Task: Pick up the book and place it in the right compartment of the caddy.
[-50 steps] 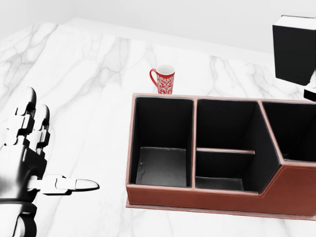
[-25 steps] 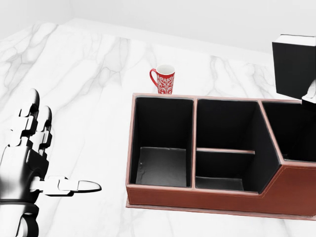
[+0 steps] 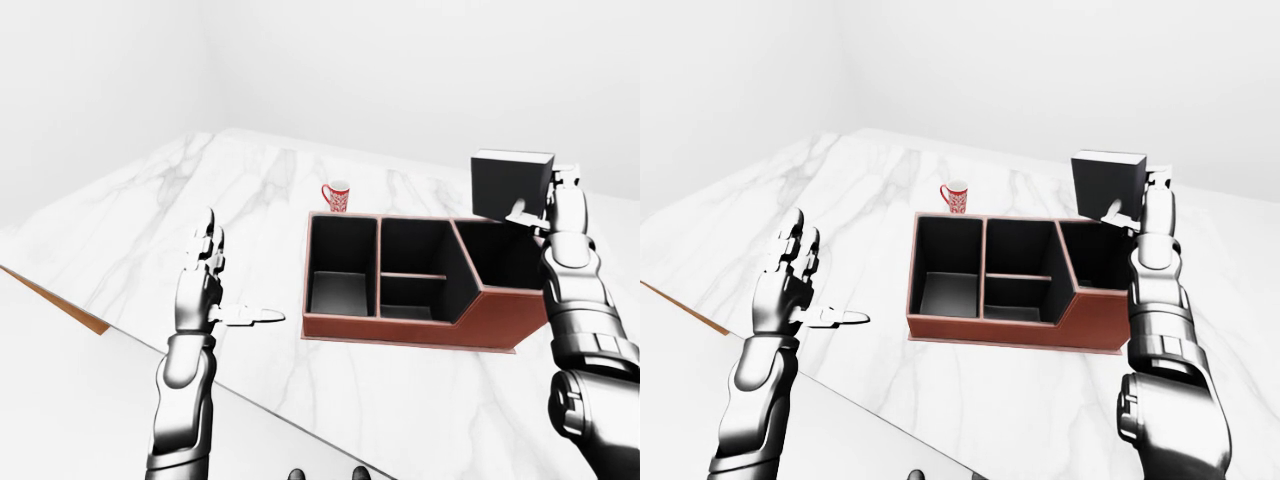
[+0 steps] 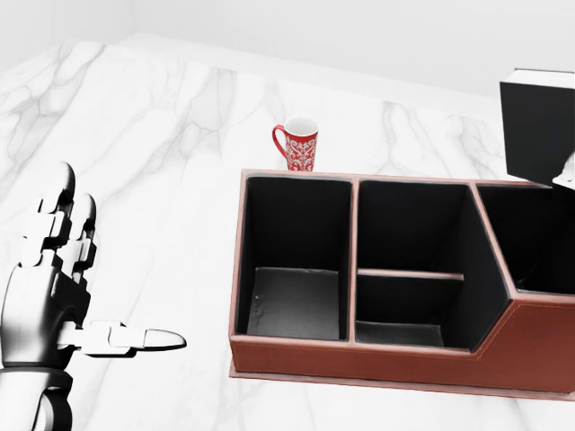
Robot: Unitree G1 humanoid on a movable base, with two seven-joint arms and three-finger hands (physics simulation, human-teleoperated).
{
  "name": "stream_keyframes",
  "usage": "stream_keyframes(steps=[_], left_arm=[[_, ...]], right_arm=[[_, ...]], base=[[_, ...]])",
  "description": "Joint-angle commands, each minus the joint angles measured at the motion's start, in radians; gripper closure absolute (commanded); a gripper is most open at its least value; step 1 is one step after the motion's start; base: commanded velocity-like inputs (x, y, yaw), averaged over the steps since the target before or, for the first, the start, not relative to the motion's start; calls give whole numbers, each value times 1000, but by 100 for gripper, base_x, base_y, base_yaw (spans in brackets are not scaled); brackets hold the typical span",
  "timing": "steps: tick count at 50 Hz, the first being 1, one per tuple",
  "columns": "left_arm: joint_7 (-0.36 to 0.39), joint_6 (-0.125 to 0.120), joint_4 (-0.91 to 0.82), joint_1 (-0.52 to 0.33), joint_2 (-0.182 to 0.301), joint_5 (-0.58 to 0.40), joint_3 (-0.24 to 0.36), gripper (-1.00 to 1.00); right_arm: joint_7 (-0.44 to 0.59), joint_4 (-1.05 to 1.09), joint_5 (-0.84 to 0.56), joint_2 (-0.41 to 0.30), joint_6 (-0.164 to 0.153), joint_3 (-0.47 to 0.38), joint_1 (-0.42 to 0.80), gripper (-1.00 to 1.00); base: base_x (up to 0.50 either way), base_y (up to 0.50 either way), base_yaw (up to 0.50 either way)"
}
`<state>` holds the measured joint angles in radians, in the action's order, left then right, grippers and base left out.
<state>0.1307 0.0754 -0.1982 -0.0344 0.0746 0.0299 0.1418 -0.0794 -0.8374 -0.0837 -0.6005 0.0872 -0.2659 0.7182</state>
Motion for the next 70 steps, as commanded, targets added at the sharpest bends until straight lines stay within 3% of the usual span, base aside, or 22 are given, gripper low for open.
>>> stream_keyframes(steps=[1,9,21,22,27,39,48,64,70], left_arm=[[-1,6,5,-1,1,-7,0,-100],[-1,10,10,0,1,-12,-1,-100],[-1,12,29,1,1,-19,-2,-100],[0,12,30,2,1,-19,-1,-100],[-2,12,25,2,1,-20,-1,-100],[-3,12,27,1,0,-24,-3,-100],[-3,12,28,2,1,-28,-3,-100],[-5,12,43,-1,1,-34,-4,-100],[-6,12,39,2,1,-39,-7,-100]], right_arm=[[-9,31,74,-10,0,-19,14,100],[-4,67,79,-10,0,-27,-10,100],[41,307,136,-26,0,-88,-105,100],[46,335,145,-27,-16,-95,-116,100],[62,408,156,-20,-40,-115,-164,100],[81,437,150,-11,-30,-133,-214,100],[91,416,136,-1,0,-140,-249,100],[101,391,124,2,0,-153,-292,100],[119,471,137,7,0,-173,-326,100]], base=[[0,0,0],[0,0,0],[0,0,0],[0,0,0],[0,0,0],[0,0,0],[0,0,0],[0,0,0],[0,0,0]])
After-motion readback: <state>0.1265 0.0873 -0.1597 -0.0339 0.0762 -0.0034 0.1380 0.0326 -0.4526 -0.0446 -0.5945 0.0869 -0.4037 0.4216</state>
